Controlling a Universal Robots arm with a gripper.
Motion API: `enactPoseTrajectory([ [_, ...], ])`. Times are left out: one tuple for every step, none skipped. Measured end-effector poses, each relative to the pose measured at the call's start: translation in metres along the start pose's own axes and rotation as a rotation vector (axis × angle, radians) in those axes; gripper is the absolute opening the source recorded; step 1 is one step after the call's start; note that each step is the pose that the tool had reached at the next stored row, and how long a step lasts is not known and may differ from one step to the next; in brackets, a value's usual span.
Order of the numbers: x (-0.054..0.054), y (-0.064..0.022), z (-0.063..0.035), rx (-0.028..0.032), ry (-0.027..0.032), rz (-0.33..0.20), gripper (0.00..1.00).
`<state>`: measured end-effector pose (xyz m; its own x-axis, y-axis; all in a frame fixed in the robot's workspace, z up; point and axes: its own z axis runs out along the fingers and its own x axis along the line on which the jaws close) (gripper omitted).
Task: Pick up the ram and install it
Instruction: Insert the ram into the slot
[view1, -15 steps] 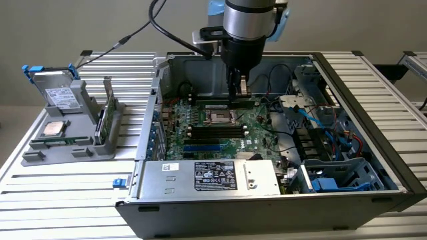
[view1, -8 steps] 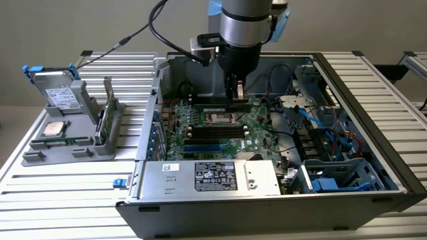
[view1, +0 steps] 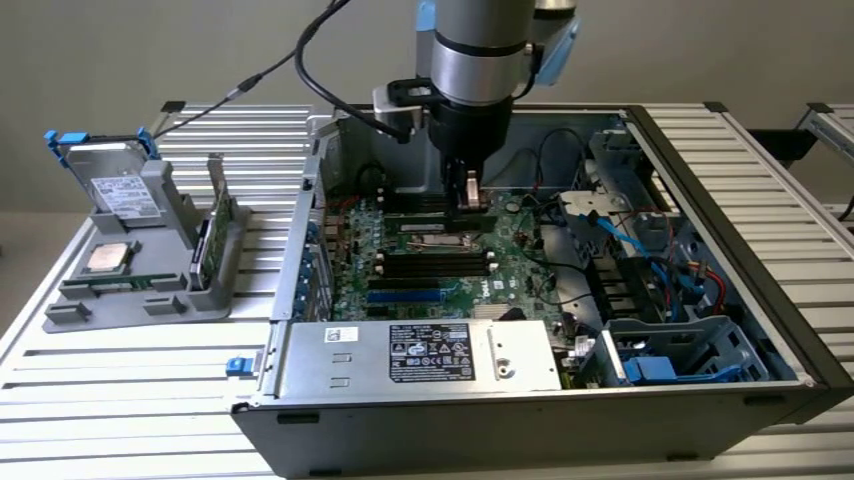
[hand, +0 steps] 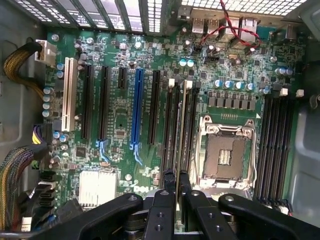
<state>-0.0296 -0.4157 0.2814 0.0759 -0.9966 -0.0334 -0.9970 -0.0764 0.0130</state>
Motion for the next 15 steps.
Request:
enactPoseTrajectory([
  [0.000, 0.0003, 0.0011, -0.0001, 0.0018, -0.001, 0.14],
  [0.000, 0.0005, 0.0021, -0.0004, 0.0043, -0.003, 0.14],
  [0.000, 0.0005, 0.0030, -0.0007, 0.0072, -0.004, 0.14],
  [0.000, 0.0005, 0.0040, -0.0010, 0.0105, -0.006, 0.14],
  [0.000, 0.0005, 0.0049, -0.0015, 0.0147, -0.007, 0.14],
  [0.000, 0.0005, 0.0058, -0.0019, 0.0187, -0.008, 0.14],
  [-0.001, 0.0005, 0.0069, -0.0023, 0.0226, -0.009, 0.14],
  [-0.001, 0.0004, 0.0082, -0.0026, 0.0259, -0.010, 0.14],
  [-0.002, 0.0004, 0.0095, -0.0027, 0.0284, -0.010, 0.14],
  [-0.003, 0.0003, 0.0111, -0.0029, 0.0309, -0.010, 0.14],
  [-0.003, 0.0002, 0.0126, -0.0031, 0.0336, -0.010, 0.14],
  [-0.004, 0.0002, 0.0141, -0.0033, 0.0362, -0.010, 0.14],
  [-0.004, 0.0001, 0.0155, -0.0035, 0.0384, -0.010, 0.14],
  [-0.004, 0.0000, 0.0171, -0.0036, 0.0401, -0.010, 0.14],
  [-0.004, 0.0000, 0.0189, -0.0038, 0.0411, -0.010, 0.14],
])
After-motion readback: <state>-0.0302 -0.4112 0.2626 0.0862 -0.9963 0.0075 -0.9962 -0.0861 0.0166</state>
